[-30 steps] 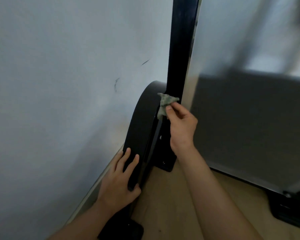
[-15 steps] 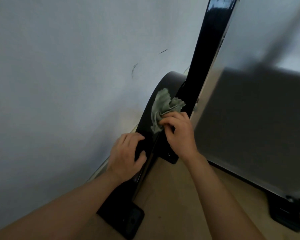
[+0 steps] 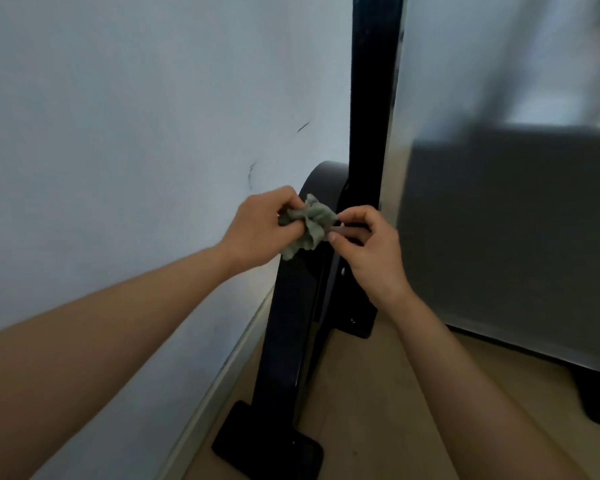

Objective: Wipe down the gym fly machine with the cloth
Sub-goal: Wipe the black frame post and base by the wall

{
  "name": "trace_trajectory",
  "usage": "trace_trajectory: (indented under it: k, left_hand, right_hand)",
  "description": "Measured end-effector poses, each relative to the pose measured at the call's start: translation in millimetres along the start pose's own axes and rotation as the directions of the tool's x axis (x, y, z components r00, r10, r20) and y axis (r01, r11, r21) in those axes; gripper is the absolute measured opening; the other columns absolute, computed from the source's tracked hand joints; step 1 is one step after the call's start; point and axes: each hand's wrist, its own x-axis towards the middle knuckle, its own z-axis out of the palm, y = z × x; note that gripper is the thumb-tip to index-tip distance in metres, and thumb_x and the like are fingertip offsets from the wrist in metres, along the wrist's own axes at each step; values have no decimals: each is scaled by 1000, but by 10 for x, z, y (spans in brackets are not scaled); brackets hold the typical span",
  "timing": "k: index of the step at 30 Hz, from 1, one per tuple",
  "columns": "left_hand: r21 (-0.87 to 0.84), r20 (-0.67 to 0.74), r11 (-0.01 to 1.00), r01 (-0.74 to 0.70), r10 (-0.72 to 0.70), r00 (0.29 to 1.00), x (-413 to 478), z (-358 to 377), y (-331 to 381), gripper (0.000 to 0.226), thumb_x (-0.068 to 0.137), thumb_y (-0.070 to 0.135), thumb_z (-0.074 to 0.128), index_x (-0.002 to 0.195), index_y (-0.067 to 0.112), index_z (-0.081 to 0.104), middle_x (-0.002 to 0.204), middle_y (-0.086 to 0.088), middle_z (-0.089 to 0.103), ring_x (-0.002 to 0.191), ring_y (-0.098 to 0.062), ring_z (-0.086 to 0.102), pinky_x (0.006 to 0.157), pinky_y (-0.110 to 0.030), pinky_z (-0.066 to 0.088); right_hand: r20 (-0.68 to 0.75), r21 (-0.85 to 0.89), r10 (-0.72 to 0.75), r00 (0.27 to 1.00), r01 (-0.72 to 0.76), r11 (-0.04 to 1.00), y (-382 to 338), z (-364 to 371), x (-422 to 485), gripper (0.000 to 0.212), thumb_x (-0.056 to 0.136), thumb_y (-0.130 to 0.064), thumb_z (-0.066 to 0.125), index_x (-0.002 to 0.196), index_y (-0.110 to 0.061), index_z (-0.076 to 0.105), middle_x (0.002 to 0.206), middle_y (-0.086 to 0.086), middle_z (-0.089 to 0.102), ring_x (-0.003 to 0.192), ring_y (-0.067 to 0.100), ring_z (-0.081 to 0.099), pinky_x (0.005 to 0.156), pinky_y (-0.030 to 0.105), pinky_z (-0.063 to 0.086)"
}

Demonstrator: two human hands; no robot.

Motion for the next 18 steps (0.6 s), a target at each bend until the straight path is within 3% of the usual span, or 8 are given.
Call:
trace_trajectory:
  k: [3, 6, 10, 14, 18]
  left_hand:
    - [8, -266, 979, 206, -196, 944, 191, -141, -101, 14, 78, 23, 71, 76, 30, 59, 93, 6, 66, 82, -12, 65, 78, -38, 56]
    - [-50, -370, 927, 372, -364, 855, 299, -130, -222, 9, 75, 25, 72, 79, 27, 63, 92, 10, 68, 88, -14, 68, 79, -34, 54]
    - [-125, -230, 877, 464, -480, 846, 346, 86, -310, 17, 77, 18, 73, 86, 26, 60, 82, 10, 65, 86, -16, 67, 77, -34, 55]
    - [-348, -25, 796, 495, -536, 844, 405, 173, -280, 19, 78, 8, 66, 86, 25, 68, 83, 0, 72, 80, -19, 70, 66, -29, 55]
    - [-542, 204, 606, 583, -578, 790, 395, 61, -318, 16, 79, 29, 69, 88, 17, 75, 74, 1, 73, 75, -19, 70, 60, -27, 56]
  right_hand:
    - [-68, -262, 12, 998, -29, 965, 164, 70, -46, 37, 85, -14, 79, 116, -25, 63, 127, -3, 53, 115, 11, 56, 95, 29, 55]
    - [46, -372, 36, 998, -17, 928, 338, 168, -171, 61, 85, -16, 80, 140, -27, 55, 146, -6, 41, 134, 7, 40, 115, 34, 40]
    - [102, -447, 9, 995, 37, 894, 509, 199, -249, 81, 85, -13, 79, 151, -38, 40, 158, -14, 27, 139, -4, 26, 114, 20, 27]
    - [111, -475, -13, 994, 65, 878, 545, 158, -218, 82, 85, -17, 80, 151, -42, 38, 158, -16, 26, 142, -2, 27, 111, 21, 29]
    - [104, -466, -8, 995, 56, 883, 566, 186, -232, 82, 87, -16, 78, 152, -42, 37, 158, -18, 25, 144, 3, 29, 113, 25, 30]
